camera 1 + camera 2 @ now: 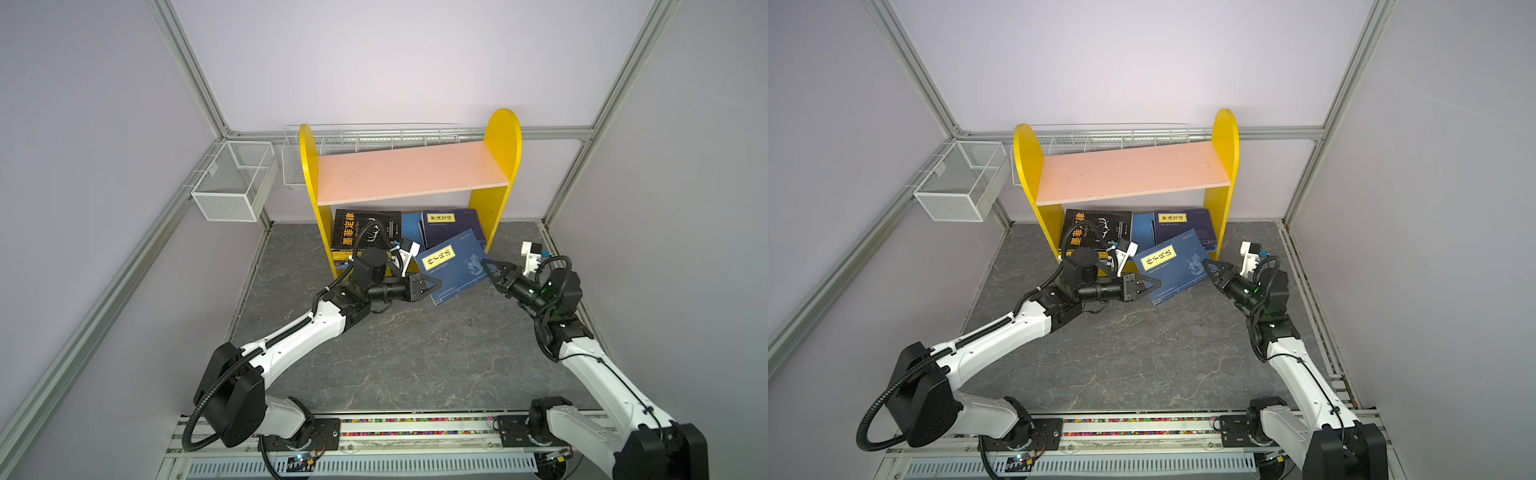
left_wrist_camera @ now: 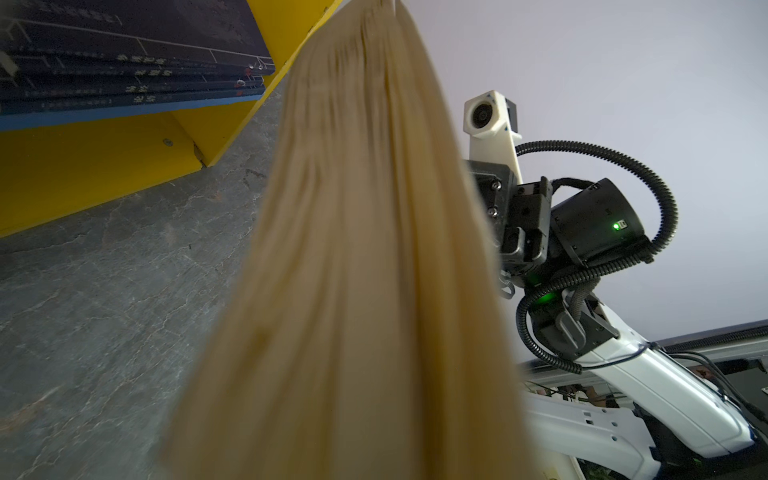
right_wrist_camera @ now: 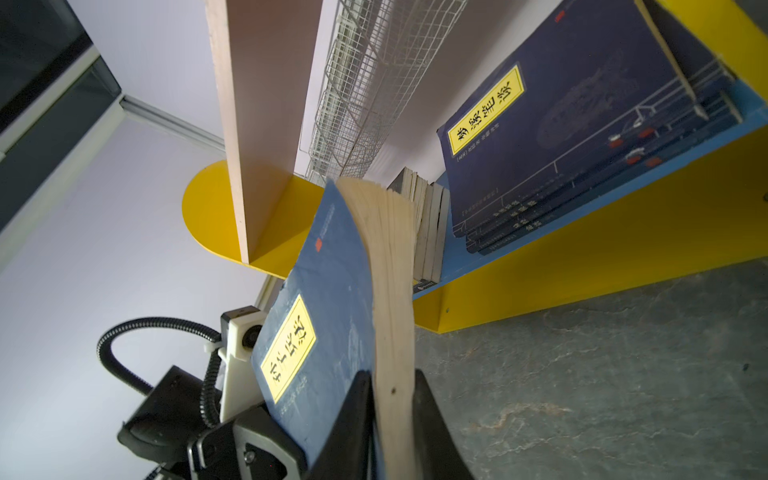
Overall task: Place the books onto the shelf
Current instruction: 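Carry the blue book to the shelf front with right gripper while left gripper steadies it, then push the blue book onto the shelf with right gripper while left gripper releases it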
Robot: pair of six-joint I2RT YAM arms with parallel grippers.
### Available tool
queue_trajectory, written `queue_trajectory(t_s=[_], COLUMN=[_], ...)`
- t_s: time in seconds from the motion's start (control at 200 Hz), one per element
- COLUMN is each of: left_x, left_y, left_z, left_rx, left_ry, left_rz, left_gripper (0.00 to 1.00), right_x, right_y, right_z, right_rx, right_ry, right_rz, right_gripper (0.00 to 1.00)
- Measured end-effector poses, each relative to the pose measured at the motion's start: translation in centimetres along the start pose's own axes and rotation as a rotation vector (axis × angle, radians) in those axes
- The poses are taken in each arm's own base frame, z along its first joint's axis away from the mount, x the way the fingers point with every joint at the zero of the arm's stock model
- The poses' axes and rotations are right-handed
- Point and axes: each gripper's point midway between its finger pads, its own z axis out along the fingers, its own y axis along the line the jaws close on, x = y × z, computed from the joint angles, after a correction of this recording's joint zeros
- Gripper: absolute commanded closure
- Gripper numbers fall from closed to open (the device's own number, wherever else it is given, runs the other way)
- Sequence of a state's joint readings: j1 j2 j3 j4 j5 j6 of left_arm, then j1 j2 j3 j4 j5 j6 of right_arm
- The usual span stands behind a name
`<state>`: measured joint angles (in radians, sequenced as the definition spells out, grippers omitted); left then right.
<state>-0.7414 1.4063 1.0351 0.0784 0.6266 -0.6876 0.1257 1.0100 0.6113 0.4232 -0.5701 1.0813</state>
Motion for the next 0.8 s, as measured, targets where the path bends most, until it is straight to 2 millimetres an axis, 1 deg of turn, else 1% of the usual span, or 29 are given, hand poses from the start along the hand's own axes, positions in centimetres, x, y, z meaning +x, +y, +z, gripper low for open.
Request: queue_trajectory(t_s=[0.055, 0.075, 0.12, 0.145, 0.185, 0.22, 0.31, 0.375, 0.43, 0.555, 0.635, 0.7, 0.8], left_x=[0.0, 0.0, -0.3, -0.4, -0.9, -1.2, -2.1, -2.9, -3.5, -4.0, -4.1, -4.1, -4.3], left_y=[0.1, 0.0, 0.0, 0.0, -0.1, -0.2, -0.1, 0.0, 0.2, 0.8, 1.0, 1.0, 0.7], left_z=[0.0, 0.0, 0.0, 0.0, 0.0, 0.0, -0.1, -0.3, -0.6, -1.7, -2.7, -3.5, -4.4], left_rx=[-0.003, -0.002, -0.002, -0.002, -0.002, -0.002, -0.019, -0.032, -0.047, -0.094, -0.119, -0.135, -0.147], left_ry=[0.0, -0.001, -0.011, -0.018, -0.037, -0.052, -0.098, -0.14, -0.179, -0.246, -0.288, -0.314, -0.344], left_rz=[0.0, 0.0, 0.008, 0.006, 0.011, 0.02, 0.022, 0.028, 0.027, 0.021, 0.025, 0.026, 0.031], left_gripper=[0.82, 0.76, 0.56, 0.48, 0.38, 0.32, 0.29, 0.29, 0.29, 0.28, 0.28, 0.28, 0.28], right_x=[0.0, 0.0, 0.0, 0.0, -0.2, -0.3, -0.9, -1.5, -2.0, -3.5, -4.8, -5.9, -7.2], right_y=[0.2, 0.2, 0.3, 0.3, 0.3, 0.4, 0.5, 0.4, 0.0, -1.2, -1.3, -1.0, 0.7], right_z=[0.0, -0.1, -0.1, -0.1, -0.1, -0.1, 0.1, 0.5, 1.1, 2.7, 3.4, 3.9, 4.8], right_rx=[-0.007, -0.007, -0.009, -0.009, -0.01, -0.01, -0.022, -0.034, -0.04, -0.024, -0.004, 0.011, 0.017], right_ry=[0.001, 0.001, -0.001, -0.003, -0.008, -0.015, -0.044, -0.064, -0.079, -0.115, -0.157, -0.197, -0.243], right_rz=[-0.003, -0.002, -0.001, 0.001, 0.004, 0.01, 0.022, 0.038, 0.06, 0.1, 0.093, 0.073, 0.016], right_gripper=[0.94, 0.94, 0.94, 0.94, 0.94, 0.94, 0.94, 0.94, 0.94, 0.94, 0.94, 0.94, 0.94])
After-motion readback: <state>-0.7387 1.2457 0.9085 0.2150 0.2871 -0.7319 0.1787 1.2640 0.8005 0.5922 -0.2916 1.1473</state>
